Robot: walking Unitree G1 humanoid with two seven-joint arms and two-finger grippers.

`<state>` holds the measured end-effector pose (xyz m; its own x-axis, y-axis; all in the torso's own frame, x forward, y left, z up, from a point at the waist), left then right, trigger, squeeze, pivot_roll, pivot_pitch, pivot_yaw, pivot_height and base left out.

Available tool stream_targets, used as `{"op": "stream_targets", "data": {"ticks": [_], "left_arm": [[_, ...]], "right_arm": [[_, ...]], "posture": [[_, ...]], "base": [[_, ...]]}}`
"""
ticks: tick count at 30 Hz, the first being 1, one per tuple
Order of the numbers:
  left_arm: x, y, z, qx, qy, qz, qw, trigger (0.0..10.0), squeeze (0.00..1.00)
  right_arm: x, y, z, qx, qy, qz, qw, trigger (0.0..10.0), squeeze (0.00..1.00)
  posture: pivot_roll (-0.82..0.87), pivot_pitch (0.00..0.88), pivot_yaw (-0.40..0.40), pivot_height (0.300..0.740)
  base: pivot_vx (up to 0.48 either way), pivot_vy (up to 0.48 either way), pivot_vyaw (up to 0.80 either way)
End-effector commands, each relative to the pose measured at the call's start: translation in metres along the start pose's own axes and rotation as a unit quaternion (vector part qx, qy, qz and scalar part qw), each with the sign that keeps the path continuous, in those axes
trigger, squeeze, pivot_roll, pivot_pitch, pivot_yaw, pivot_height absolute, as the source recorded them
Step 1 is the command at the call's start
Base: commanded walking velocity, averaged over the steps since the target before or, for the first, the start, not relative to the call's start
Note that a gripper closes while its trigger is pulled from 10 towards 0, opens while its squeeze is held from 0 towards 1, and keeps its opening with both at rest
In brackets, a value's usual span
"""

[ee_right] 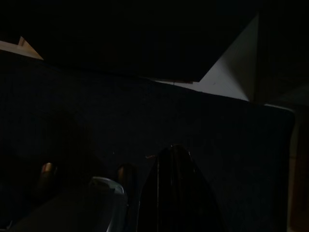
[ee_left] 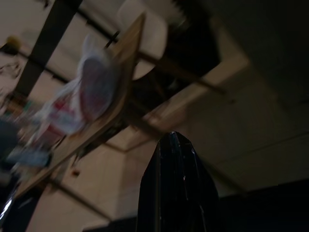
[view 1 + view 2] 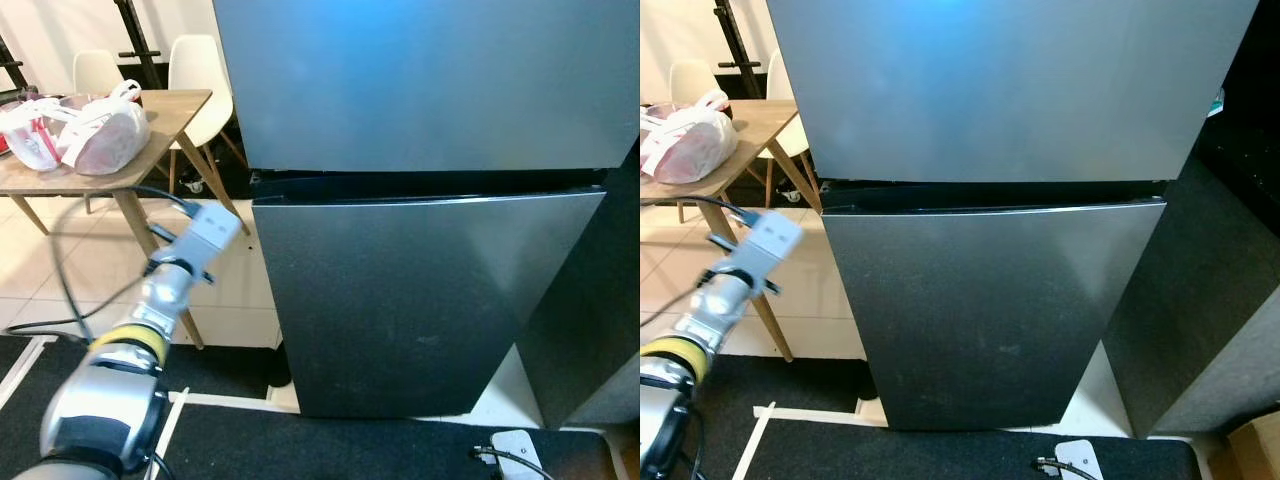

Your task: Restocking fridge

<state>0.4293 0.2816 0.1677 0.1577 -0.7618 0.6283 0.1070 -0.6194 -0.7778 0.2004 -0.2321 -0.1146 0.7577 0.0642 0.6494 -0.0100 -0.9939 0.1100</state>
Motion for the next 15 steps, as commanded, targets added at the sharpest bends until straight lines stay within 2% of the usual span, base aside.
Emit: {"op": "stream_targets", "data": {"ticks": [1, 3, 5, 6, 7, 8, 9, 10, 11, 12, 13, 14, 15], "left_arm": [[-0.012, -0.009, -0.001, 0.006, -0.02, -0.012, 1.0, 10.0, 0.0], [-0.012, -0.003, -0.002, -0.008, -0.016, -0.025, 1.0, 10.0, 0.0], [-0.015, 0.019, -0.008, -0.046, -0.01, -0.027, 0.999, 10.0, 0.0], [-0.015, 0.019, -0.008, -0.046, -0.01, -0.027, 0.999, 10.0, 0.0], [-0.021, 0.051, -0.017, -0.095, -0.013, -0.027, 0.995, 10.0, 0.0], [-0.021, 0.051, -0.017, -0.095, -0.013, -0.027, 0.995, 10.0, 0.0], [-0.025, 0.078, -0.026, -0.139, -0.015, -0.032, 0.99, 10.0, 0.0], [-0.025, 0.078, -0.026, -0.139, -0.015, -0.032, 0.99, 10.0, 0.0], [-0.031, 0.106, -0.039, -0.181, -0.022, -0.042, 0.982, 10.0, 0.0], [-0.031, 0.106, -0.039, -0.181, -0.022, -0.042, 0.982, 10.0, 0.0], [-0.04, 0.129, -0.053, -0.212, -0.038, -0.057, 0.975, 10.0, 0.0], [-0.051, 0.144, -0.064, -0.222, -0.062, -0.08, 0.97, 10.0, 0.0], [-0.051, 0.144, -0.064, -0.222, -0.062, -0.08, 0.97, 10.0, 0.0]], "right_arm": [[-0.001, 0.002, -0.001, -0.001, 0.001, 0.002, 1.0, 10.0, 0.0], [-0.002, 0.002, -0.001, -0.001, 0.0, 0.002, 1.0, 10.0, 0.0], [-0.006, 0.001, -0.002, 0.0, -0.004, 0.003, 1.0, 10.0, 0.0], [-0.006, 0.001, -0.002, 0.0, -0.004, 0.003, 1.0, 10.0, 0.0], [-0.008, -0.002, -0.003, 0.004, -0.007, 0.001, 1.0, 10.0, 0.0], [-0.008, -0.002, -0.003, 0.004, -0.007, 0.001, 1.0, 10.0, 0.0], [-0.009, -0.003, -0.003, 0.006, -0.007, -0.001, 1.0, 10.0, 0.0], [-0.009, -0.003, -0.003, 0.006, -0.007, -0.001, 1.0, 10.0, 0.0], [-0.007, -0.004, -0.002, 0.007, -0.004, -0.001, 1.0, 10.0, 0.0], [-0.007, -0.004, -0.002, 0.007, -0.004, -0.001, 1.0, 10.0, 0.0], [-0.006, -0.005, -0.002, 0.007, -0.002, 0.0, 1.0, 10.0, 0.0], [-0.005, -0.005, -0.002, 0.006, 0.0, 0.002, 1.0, 10.0, 0.0], [-0.005, -0.005, -0.002, 0.006, 0.0, 0.002, 1.0, 10.0, 0.0]], "posture": [[-0.1, 0.088, 0.041, 0.726], [-0.1, 0.088, 0.041, 0.726], [-0.1, 0.089, 0.038, 0.726], [-0.1, 0.089, 0.038, 0.726], [-0.1, 0.09, 0.038, 0.726], [-0.1, 0.09, 0.038, 0.726], [-0.1, 0.091, 0.043, 0.726], [-0.1, 0.091, 0.043, 0.726], [-0.1, 0.091, 0.051, 0.726], [-0.1, 0.091, 0.051, 0.726], [-0.1, 0.09, 0.056, 0.726], [-0.1, 0.087, 0.067, 0.726], [-0.1, 0.087, 0.067, 0.726]], "base": [[0.0, 0.0, 0.0], [0.0, 0.0, 0.0], [0.0, 0.0, 0.0], [0.0, 0.0, 0.0], [0.0, 0.0, 0.0], [0.0, 0.0, 0.0], [0.0, 0.0, 0.0], [0.0, 0.0, 0.0], [0.0, 0.0, 0.0], [0.0, 0.0, 0.0], [0.0, 0.0, 0.0], [0.0, 0.0, 0.0], [0.0, 0.0, 0.0]]}}
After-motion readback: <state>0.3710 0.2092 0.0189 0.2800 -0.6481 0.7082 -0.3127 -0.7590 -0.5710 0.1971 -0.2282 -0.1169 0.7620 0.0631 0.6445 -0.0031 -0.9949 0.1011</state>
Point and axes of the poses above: a point about 5 cm out from each wrist's last joint towards the gripper, its own z axis pointing out of the wrist towards the gripper, its own x axis along the axis of the wrist's last joint, y = z × x, the point moved 5 cm from there along z, pointing out of the wrist towards the gripper, and after that the axes turned 6 degrees about z, right-handed, at the moved point
